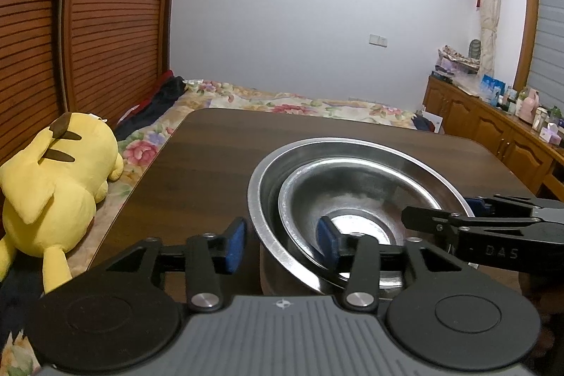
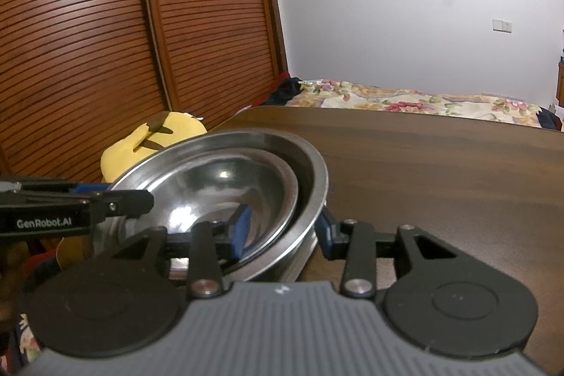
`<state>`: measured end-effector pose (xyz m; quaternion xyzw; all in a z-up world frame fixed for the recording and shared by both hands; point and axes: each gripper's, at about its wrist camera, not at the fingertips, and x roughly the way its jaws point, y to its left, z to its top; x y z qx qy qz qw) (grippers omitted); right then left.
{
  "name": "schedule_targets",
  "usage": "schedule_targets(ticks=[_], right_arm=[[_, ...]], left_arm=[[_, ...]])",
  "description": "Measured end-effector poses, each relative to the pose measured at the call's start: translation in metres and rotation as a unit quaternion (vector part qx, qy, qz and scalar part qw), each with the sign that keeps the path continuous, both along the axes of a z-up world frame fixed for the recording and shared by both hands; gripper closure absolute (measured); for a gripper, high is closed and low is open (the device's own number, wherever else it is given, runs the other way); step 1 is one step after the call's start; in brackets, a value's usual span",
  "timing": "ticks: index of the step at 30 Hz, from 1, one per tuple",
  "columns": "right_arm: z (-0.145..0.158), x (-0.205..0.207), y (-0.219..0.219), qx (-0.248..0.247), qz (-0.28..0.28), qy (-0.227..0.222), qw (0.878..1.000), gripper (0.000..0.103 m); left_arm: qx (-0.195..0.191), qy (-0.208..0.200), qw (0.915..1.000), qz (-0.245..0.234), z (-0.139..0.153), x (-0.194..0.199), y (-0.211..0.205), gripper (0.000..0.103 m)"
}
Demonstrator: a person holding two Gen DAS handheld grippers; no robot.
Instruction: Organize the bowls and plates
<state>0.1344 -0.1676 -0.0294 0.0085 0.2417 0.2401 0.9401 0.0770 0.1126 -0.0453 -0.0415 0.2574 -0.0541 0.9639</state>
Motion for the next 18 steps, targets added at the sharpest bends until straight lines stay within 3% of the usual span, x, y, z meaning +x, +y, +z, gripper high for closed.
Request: schedule_targets(ticks=[3, 9, 16, 18], right_arm=[[0.0, -0.001, -0.002, -0.003, -0.005, -0.002, 1.0, 0.049], [0.004, -0.003, -0.008, -0.002, -0.013, -0.001, 1.0, 0.04], [0.014, -0.008, -0.015, 0.001, -0.022, -0.016, 1.0, 0.03], [0.017, -0.01, -0.017, 0.001, -0.026, -0.022, 0.999, 0.02]], left_arm=[[0.001, -0.003, 1.0, 0.001, 0.001, 0.0, 0.0, 0.034], [0.011, -0.012, 0.9998, 0.005, 0.004, 0.0, -0.002, 0.016], [0.018, -0.023, 0.9994, 0.016, 0.01, -0.004, -0.001, 0.006], [0.022, -0.031, 0.9991, 0.021, 0.015, -0.006, 0.0, 0.003]])
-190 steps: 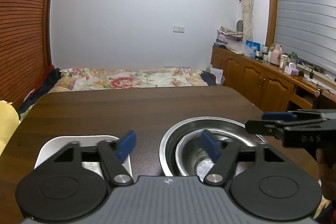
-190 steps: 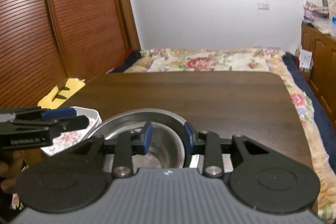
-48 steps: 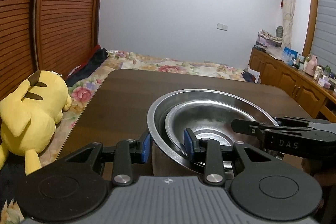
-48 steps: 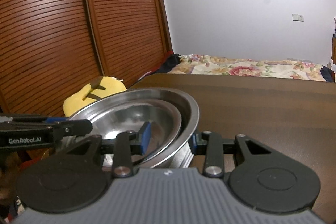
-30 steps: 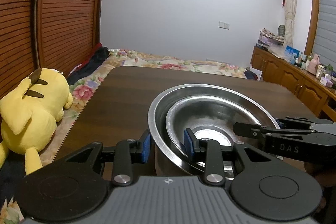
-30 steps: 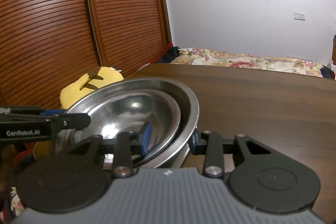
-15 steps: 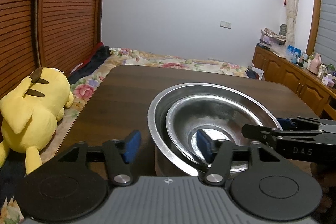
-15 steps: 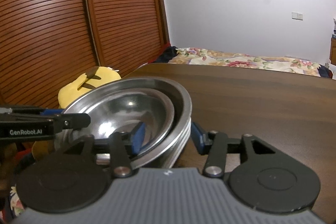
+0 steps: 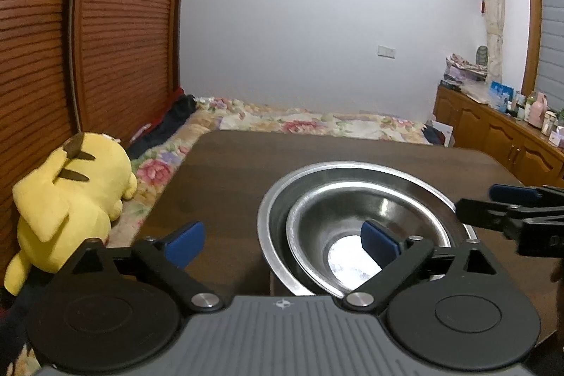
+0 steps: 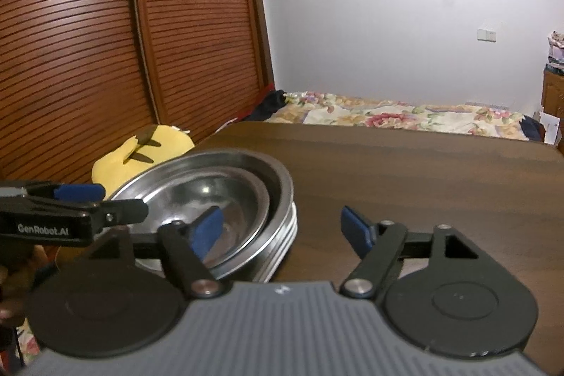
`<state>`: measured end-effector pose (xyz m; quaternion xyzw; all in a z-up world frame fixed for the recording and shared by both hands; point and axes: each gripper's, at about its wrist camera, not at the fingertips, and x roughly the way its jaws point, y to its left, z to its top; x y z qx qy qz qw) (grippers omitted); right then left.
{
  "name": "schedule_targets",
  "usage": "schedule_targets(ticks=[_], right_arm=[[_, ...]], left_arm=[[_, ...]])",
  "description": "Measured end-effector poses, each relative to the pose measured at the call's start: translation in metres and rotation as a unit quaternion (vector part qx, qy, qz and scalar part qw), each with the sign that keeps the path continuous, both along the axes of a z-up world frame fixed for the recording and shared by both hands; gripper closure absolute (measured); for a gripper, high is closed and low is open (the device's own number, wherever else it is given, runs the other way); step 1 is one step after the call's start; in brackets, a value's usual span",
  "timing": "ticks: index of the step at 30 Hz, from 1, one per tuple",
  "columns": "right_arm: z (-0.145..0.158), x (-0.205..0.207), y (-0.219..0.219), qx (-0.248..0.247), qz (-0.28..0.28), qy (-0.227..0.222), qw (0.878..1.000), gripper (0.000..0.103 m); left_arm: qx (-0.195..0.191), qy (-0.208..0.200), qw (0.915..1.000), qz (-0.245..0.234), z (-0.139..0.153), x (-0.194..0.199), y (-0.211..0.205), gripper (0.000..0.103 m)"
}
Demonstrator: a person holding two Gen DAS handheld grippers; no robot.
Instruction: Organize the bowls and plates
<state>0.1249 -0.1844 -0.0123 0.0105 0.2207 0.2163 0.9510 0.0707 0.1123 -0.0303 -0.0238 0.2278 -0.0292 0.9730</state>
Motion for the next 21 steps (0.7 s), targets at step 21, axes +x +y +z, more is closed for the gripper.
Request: schedule_targets(ticks=[21], right_arm=[[0.042, -0.041, -0.044, -0.01, -0.084, -0.059, 0.995, 0.0]], left_arm=[[0.021, -0.044, 0.9986, -0.02, 0.043, -0.024, -0.057, 0.0]])
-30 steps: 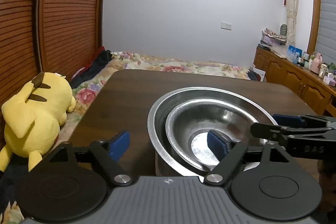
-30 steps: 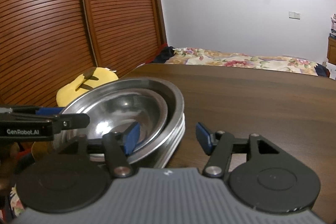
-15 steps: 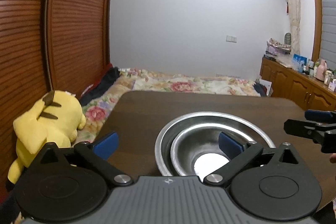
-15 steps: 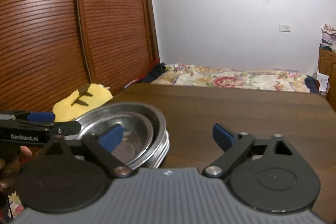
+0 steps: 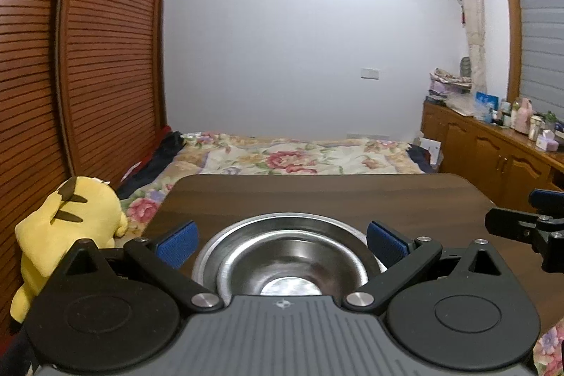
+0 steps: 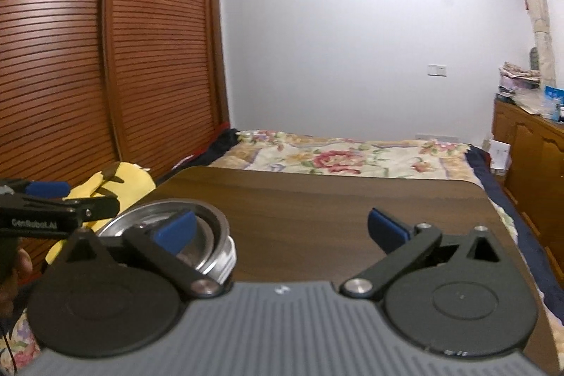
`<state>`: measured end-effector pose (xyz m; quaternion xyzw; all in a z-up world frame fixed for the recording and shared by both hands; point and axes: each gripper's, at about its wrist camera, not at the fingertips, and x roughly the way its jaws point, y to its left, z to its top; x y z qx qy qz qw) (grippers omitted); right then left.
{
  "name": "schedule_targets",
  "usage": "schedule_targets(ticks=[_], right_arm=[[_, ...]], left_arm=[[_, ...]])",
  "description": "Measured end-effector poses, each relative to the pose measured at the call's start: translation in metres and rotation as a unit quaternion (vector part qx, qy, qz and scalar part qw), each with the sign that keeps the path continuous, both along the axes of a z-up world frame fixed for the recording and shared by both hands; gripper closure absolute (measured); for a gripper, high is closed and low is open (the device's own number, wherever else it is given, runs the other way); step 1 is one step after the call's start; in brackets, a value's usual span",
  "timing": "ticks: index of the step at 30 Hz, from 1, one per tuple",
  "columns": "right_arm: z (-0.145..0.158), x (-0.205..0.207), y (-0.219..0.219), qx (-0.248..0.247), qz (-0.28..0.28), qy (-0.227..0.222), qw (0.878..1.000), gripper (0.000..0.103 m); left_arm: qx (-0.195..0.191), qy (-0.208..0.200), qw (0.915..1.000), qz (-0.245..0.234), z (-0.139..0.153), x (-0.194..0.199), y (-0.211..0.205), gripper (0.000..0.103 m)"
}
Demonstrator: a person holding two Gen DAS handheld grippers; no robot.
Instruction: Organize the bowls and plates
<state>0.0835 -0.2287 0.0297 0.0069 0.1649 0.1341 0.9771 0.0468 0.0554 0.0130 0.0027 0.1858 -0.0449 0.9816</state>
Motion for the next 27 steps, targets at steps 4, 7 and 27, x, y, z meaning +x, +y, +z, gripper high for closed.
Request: schedule_targets(ticks=[4, 7, 27], right_arm=[[0.002, -0.011, -0.011, -0.001, -0.019, 0.0, 1.0, 0.0], [0.001, -0.016, -0.016, -0.003, -0.029, 0.004, 1.0, 0.0], [-0.022, -0.036, -0.02, -0.018, -0.085, 0.024, 0.996, 0.0]], left_arm=[[-0.01, 0.001, 0.9999, -0.007, -0.003, -0.007, -0.013, 0.0], [-0.009, 0.006, 0.9998, -0.015, -0.007, -0.012, -0.022, 0.0], [0.02, 0.012, 0.9996, 0.014, -0.028, -0.036, -0.022, 0.0]])
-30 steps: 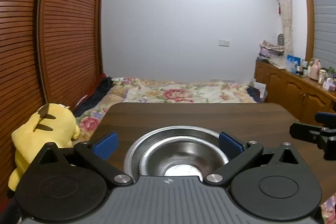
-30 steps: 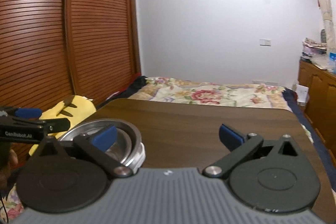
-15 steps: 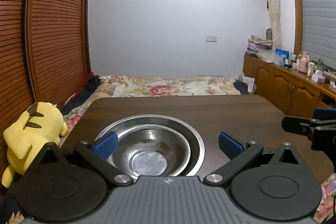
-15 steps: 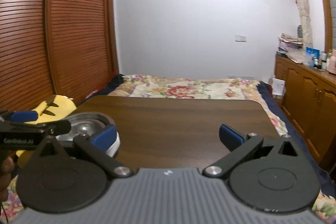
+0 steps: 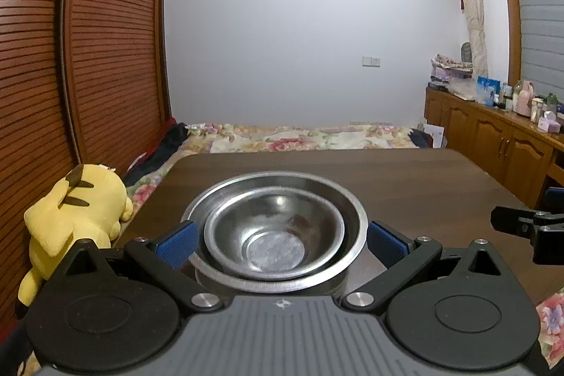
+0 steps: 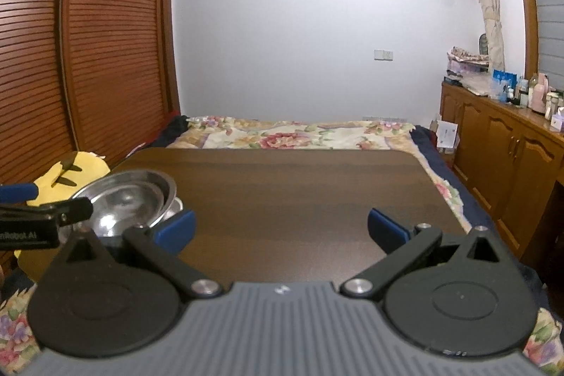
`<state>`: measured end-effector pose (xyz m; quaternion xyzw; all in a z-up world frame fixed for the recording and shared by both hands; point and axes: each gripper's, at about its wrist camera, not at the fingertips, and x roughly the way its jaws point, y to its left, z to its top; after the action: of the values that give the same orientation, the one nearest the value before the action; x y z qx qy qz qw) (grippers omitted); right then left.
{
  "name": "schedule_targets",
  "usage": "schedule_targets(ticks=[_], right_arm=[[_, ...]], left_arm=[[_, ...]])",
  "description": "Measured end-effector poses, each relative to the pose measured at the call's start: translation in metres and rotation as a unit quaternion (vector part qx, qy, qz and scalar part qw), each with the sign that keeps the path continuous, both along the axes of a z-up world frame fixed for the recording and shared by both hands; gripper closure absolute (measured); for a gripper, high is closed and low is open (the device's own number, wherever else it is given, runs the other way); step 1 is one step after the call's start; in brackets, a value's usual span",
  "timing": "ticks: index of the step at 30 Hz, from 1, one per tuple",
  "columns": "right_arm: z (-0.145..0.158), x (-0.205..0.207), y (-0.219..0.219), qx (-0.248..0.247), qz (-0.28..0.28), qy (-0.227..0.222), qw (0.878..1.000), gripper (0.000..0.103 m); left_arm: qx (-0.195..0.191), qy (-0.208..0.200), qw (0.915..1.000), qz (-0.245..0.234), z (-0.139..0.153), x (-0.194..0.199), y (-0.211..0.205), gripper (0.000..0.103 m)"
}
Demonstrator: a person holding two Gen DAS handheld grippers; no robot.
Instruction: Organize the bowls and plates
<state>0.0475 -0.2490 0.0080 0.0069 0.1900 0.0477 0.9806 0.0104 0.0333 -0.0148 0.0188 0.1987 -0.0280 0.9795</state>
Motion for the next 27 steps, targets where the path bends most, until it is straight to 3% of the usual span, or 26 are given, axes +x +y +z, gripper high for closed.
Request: schedule_targets(ticks=[14, 27], right_arm=[[-0.016, -0.004, 0.003, -0.005, -0.001, 0.007, 1.0, 0.0], [-0.019, -0.006, -0.002, 0.0, -0.006, 0.007, 1.0, 0.0]], left_arm=[[0.006, 0.018, 0.9998, 0.002, -0.02, 0.0, -0.001, 0.0], [0.004, 0.013, 0.9999, 0.004, -0.018, -0.002, -0.001, 0.0]])
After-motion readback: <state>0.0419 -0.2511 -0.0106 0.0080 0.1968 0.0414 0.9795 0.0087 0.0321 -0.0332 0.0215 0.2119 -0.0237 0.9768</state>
